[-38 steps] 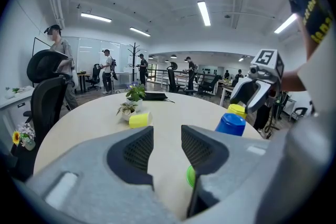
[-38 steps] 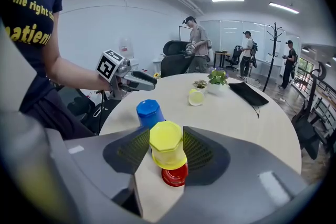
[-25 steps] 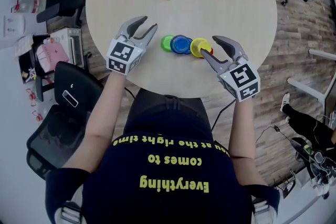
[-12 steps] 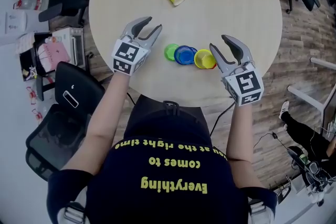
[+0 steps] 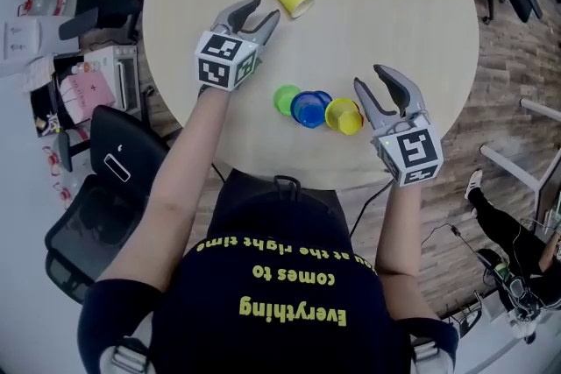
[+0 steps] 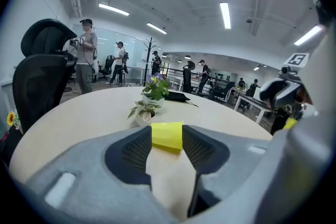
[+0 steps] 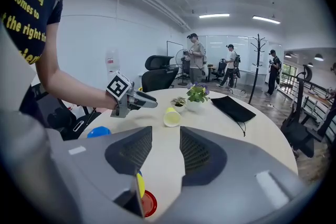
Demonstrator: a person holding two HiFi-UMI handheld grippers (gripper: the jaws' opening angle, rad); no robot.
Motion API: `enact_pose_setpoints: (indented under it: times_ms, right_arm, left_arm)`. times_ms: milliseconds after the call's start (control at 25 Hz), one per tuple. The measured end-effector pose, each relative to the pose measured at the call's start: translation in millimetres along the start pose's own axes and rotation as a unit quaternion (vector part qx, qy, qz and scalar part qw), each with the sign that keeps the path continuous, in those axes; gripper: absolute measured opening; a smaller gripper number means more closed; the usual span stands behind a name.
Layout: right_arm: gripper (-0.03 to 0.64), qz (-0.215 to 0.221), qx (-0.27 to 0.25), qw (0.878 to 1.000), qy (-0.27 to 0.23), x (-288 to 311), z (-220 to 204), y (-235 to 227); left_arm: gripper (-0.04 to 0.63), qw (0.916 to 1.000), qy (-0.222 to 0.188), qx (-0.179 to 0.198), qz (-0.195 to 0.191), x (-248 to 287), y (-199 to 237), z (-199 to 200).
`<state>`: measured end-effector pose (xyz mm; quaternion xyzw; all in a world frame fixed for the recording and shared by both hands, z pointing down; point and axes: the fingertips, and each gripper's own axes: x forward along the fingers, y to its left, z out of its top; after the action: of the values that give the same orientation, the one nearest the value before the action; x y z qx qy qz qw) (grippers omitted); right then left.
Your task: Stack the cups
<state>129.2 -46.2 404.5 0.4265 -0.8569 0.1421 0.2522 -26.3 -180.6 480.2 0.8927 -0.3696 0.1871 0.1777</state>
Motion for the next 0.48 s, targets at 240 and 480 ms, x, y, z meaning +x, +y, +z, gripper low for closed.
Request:
enact_pose_setpoints:
  times_ms: [240,480]
  right_arm:
    - [0.173,-0.003,0.015,1.000,0.019,3.0,-14.3,-11.5]
    - [0.166,-0.005,0.023,0.999,0.025,7.7,-21.3,-17.2]
  left_arm:
    - [0.243,0.9985,0.040,-0.035,-0.011,45.1,16.3,-16.7]
    - [0.304,0.9944,0.048,-0.065,-0.069,62.4,4.4,-18.6]
